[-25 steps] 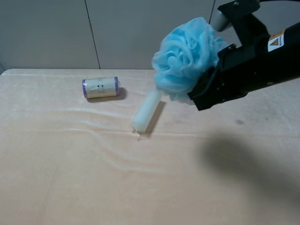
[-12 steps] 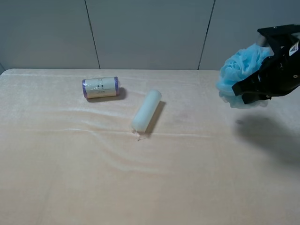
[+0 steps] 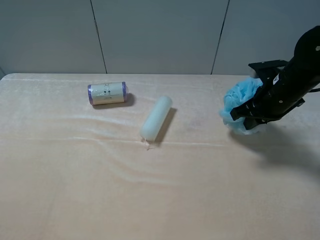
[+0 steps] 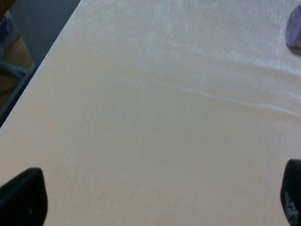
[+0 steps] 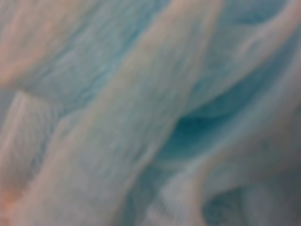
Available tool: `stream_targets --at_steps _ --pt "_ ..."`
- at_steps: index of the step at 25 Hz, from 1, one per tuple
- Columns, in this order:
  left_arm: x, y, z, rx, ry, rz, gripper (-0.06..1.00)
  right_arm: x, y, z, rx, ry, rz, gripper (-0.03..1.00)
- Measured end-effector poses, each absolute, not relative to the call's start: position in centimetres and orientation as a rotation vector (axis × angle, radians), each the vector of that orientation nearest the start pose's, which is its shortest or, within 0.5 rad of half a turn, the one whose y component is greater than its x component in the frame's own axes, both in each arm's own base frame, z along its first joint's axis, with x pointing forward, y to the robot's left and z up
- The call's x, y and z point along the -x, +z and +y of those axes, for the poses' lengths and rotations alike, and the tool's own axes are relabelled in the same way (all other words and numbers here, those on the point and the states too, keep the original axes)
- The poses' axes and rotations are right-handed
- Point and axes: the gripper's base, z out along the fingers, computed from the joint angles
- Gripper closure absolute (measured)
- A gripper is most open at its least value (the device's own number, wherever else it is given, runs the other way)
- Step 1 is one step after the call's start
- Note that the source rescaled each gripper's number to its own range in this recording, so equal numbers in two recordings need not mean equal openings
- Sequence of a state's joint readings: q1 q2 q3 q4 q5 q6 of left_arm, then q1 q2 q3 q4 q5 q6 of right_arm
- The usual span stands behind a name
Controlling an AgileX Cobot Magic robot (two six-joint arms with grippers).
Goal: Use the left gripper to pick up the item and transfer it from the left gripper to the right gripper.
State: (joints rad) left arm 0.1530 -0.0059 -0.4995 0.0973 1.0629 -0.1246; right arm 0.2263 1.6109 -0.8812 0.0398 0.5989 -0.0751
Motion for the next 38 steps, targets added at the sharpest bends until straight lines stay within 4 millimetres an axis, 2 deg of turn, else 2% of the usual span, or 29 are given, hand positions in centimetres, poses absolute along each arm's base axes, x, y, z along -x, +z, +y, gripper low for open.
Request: stream_targets --at_steps 2,3,5,6,7,8,10,13,15,23,29,38 --pt "0.7 27.7 0.7 0.287 0.134 2.02 -0.06 -28.7 17.9 6.9 0.366 0.088 2.799 0.93" --pt "0.7 27.7 0.7 0.287 0.134 2.02 -0.06 -28.8 17.8 6.9 0.36 0.093 2.803 0.84" --pt "0.7 27.7 0.7 0.287 0.134 2.02 -0.06 -28.9 17.7 7.0 0.351 0.101 2.798 0.53" --pt "0.7 27.7 0.7 0.287 0.134 2.02 -0.06 -28.9 17.7 7.0 0.343 0.107 2.794 0.31" --pt "0.7 27.7 0.7 0.287 0.134 2.02 -0.06 -28.9 17.7 7.1 0.332 0.116 2.791 0.17" --pt "0.7 27.7 0.7 0.287 0.134 2.02 -0.06 -28.9 17.7 7.1 0.32 0.127 2.792 0.09" --pt "0.7 27.7 0.7 0.287 0.134 2.02 -0.06 -28.9 17.7 7.2 0.302 0.143 2.795 0.01" --pt "0.7 27.7 0.7 0.287 0.134 2.02 -0.06 -28.7 18.1 7.2 0.301 0.149 2.801 -0.02" --pt "0.7 27.7 0.7 0.287 0.134 2.02 -0.06 -28.6 19.3 7.2 0.303 0.155 2.787 -0.03" --pt "0.7 27.7 0.7 0.287 0.134 2.02 -0.06 -26.9 26.9 7.0 0.321 0.187 2.699 -0.03" --pt "0.7 27.7 0.7 0.287 0.134 2.02 -0.06 -23.5 31.0 6.3 0.313 0.208 2.647 -0.03" --pt "0.7 27.7 0.7 0.287 0.134 2.02 -0.06 -16.4 35.0 4.8 0.324 0.226 2.65 -0.03"
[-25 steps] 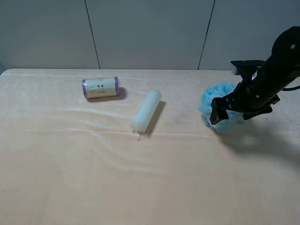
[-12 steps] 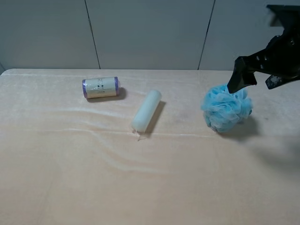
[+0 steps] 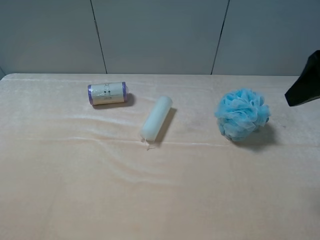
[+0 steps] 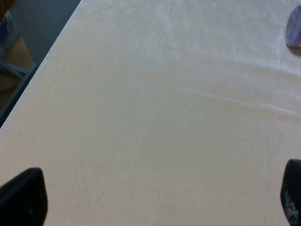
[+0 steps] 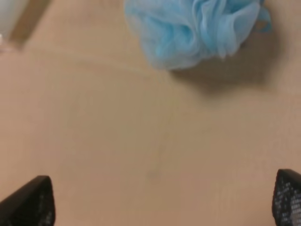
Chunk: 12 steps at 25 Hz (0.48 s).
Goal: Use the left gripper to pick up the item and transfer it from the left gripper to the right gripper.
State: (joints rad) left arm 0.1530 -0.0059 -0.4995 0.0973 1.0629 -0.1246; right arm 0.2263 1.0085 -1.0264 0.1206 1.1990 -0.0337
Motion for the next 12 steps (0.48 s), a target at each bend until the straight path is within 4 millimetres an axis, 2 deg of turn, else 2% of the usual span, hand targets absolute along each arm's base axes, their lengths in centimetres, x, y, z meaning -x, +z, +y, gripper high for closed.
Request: stream_targets --at_steps 6,12 --pt "0.7 27.7 0.7 0.287 0.134 2.02 -0.06 -11.8 35.7 3.7 0.321 0.224 2.537 -0.03" --pt "0.7 27.7 0.7 0.287 0.134 2.02 -0.06 -6.5 33.2 2.4 0.286 0.232 2.465 -0.03"
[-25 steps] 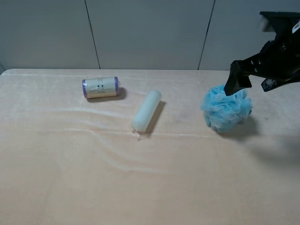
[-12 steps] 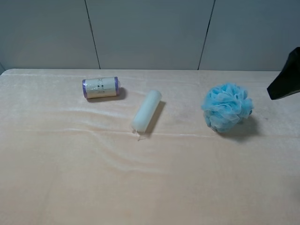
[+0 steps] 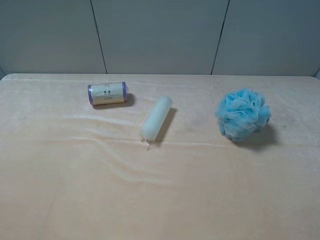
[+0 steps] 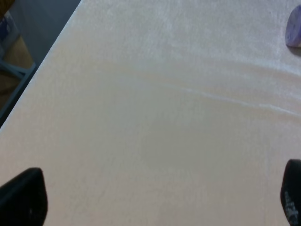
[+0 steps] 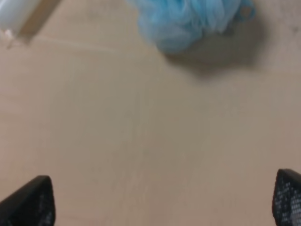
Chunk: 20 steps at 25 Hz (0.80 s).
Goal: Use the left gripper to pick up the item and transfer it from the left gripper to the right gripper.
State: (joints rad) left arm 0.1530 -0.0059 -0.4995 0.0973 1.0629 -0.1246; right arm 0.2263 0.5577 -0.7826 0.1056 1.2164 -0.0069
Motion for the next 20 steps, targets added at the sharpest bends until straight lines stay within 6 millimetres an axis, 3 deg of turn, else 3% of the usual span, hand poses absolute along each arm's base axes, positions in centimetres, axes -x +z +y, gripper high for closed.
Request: stream_targets --at_steps 8,16,20 --pt "0.7 27.7 0.7 0.287 0.134 2.02 -0.06 -1.3 29.5 0.6 0.266 0.153 2.317 -0.03" --pt "0.7 27.7 0.7 0.287 0.134 2.02 -0.06 1.1 28.1 -0.1 0.242 0.158 2.107 -0.03" --pt "0.7 27.7 0.7 0.287 0.134 2.02 -0.06 1.2 28.2 -0.1 0.235 0.162 2.049 -0.03"
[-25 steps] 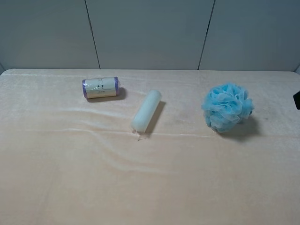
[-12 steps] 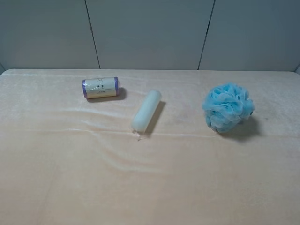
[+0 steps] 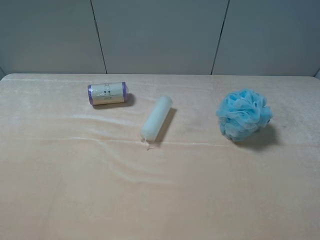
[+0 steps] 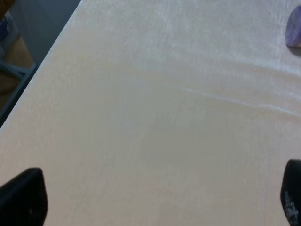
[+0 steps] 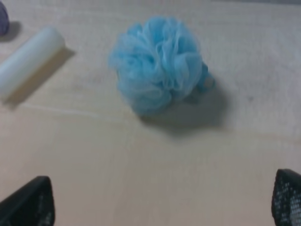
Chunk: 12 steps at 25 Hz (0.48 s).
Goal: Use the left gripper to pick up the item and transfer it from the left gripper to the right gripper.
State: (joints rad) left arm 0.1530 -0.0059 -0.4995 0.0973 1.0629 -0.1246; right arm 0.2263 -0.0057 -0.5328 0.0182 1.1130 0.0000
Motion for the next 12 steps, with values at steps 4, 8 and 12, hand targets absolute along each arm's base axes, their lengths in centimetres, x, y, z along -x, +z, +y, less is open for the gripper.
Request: stream_targets --at_steps 4,8,12 --pt "0.72 27.72 0.67 0.287 0.134 2.02 -0.06 0.95 28.22 -0.11 0.231 0.158 2.026 -0.03" --pt "0.72 27.72 0.67 0.287 0.134 2.02 -0.06 0.46 27.8 0.0 0.229 0.159 2.011 -0.03" --pt "0.72 27.72 0.67 0.287 0.134 2.02 -0.06 0.38 27.71 0.03 0.229 0.16 2.01 -0.03"
